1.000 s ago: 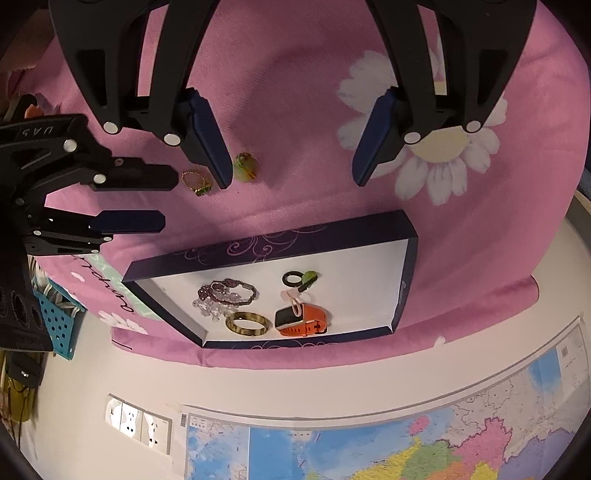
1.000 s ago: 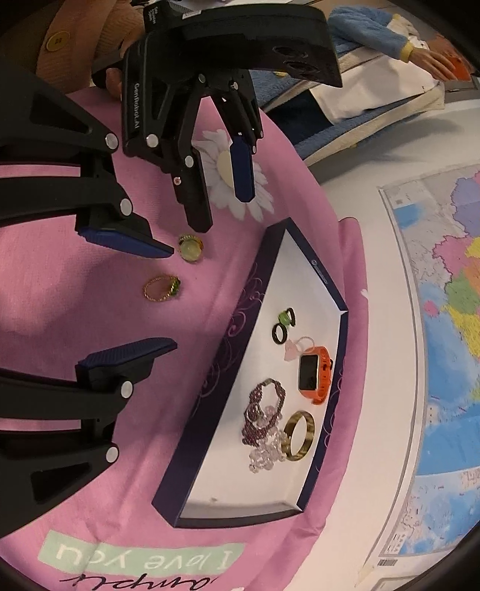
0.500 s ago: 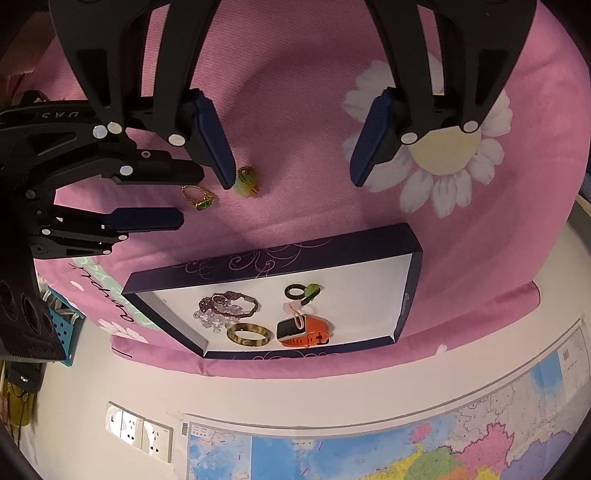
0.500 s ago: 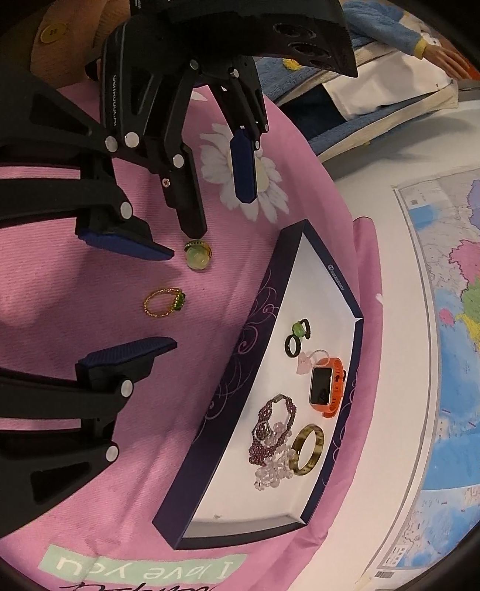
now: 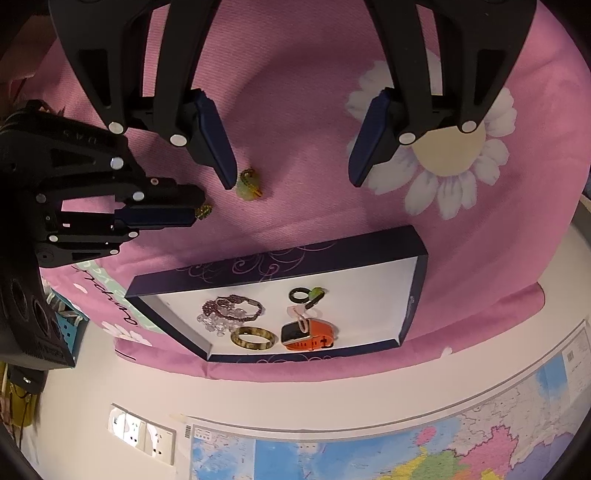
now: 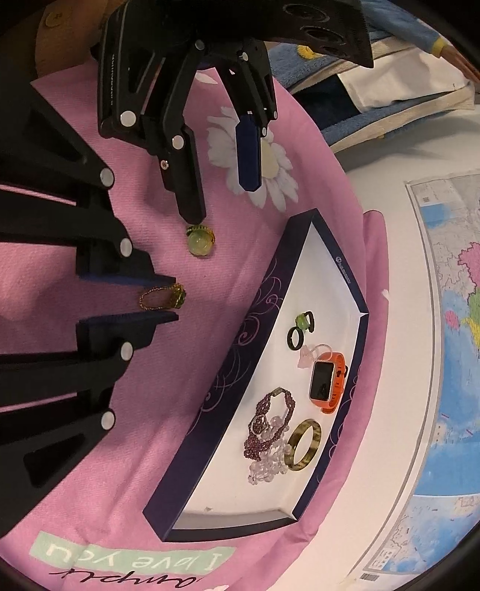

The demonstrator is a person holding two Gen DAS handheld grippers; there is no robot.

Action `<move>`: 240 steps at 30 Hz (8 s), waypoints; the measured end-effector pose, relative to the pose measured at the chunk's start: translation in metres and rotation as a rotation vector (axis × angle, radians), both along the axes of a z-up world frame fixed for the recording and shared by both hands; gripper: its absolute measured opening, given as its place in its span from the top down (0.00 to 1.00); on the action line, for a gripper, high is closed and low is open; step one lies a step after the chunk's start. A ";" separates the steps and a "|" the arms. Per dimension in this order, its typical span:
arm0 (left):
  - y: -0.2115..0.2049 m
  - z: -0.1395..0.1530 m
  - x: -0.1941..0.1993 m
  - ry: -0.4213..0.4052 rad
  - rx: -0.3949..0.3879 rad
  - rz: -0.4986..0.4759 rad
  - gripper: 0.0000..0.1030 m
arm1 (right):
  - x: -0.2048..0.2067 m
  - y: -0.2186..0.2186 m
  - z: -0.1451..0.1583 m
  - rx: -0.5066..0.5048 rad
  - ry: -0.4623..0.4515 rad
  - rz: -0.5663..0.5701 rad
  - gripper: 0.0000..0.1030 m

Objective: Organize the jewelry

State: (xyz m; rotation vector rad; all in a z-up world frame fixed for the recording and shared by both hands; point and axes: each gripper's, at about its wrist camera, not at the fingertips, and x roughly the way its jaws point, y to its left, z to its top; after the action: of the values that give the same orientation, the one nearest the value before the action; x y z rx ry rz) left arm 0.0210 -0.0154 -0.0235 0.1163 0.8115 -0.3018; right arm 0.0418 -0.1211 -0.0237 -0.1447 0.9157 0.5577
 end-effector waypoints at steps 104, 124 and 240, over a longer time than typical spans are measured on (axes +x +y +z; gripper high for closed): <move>-0.014 0.034 0.028 -0.034 -0.082 0.010 0.84 | 0.012 -0.048 0.034 0.123 -0.074 -0.088 0.99; -0.019 0.041 0.054 -0.059 -0.071 0.028 0.84 | 0.036 -0.055 0.039 0.105 -0.103 -0.114 0.99; 0.007 0.021 0.012 -0.074 0.038 0.306 0.06 | -0.014 -0.058 0.014 0.104 -0.095 -0.295 0.07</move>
State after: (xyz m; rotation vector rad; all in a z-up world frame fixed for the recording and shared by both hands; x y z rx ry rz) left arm 0.0326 -0.0085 -0.0023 0.0369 0.7498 0.0069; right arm 0.0279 -0.1790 -0.0098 0.0579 0.7962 0.3205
